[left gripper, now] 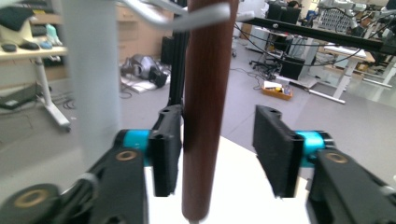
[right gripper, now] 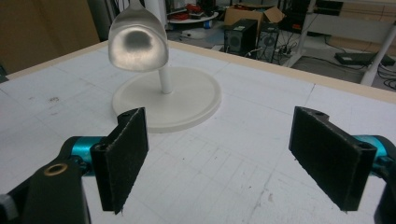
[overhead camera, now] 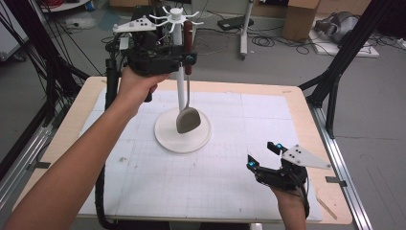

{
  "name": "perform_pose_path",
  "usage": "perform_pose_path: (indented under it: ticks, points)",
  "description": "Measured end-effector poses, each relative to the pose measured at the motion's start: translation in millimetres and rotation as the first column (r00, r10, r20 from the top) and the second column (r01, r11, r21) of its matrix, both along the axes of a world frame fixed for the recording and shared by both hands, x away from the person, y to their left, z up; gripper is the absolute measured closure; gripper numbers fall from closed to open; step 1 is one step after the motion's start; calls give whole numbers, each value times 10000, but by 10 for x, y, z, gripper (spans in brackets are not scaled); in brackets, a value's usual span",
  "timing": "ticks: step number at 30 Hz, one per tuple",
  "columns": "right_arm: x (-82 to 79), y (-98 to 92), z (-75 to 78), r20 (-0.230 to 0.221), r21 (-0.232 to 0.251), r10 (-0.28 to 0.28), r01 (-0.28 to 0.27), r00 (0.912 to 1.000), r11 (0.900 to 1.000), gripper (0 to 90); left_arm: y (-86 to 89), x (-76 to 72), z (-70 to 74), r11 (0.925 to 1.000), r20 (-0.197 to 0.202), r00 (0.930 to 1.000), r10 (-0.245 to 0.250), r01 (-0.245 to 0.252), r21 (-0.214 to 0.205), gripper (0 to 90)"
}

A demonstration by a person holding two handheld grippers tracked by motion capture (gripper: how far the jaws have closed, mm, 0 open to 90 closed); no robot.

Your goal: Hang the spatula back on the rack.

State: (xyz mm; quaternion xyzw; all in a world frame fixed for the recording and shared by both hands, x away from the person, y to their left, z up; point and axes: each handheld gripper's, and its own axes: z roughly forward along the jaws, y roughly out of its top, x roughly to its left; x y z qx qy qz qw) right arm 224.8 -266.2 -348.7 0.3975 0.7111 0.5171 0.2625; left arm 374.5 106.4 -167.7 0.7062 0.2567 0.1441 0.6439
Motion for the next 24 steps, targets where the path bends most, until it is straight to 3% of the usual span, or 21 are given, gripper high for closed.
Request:
perform_pose_path:
  ticks: [6, 8, 10, 14, 16, 24]
  points:
    - [-8, 3, -1, -14, -37, -36, 36, 10000, 10000, 184, 302, -159, -158, 9992, 315, 9988, -384, 388, -132, 382]
    - [-9, 3, -7, -46, -42, -67, 67, 10000, 10000, 184, 423, -221, -244, 9991, 397, 9983, -429, 431, -38, 366]
    - [-8, -1, -17, -72, -82, -56, 55, 10000, 10000, 184, 549, -282, -358, 9989, 363, 9984, -424, 432, -206, 334]
    - [-12, 2, -35, -127, -90, -100, 99, 9999, 9999, 184, 761, -422, -596, 9998, 339, 9994, -91, 97, -170, 225]
    - [-18, 5, -40, -135, -123, -72, 71, 9999, 9999, 184, 870, -513, -727, 10000, 463, 9989, 53, -54, 4, 215]
    - [-51, -2, -106, -269, -186, 3, -8, 9996, 9998, 174, 1170, -809, -1110, 9993, 1342, 9903, 364, -361, -45, 201]
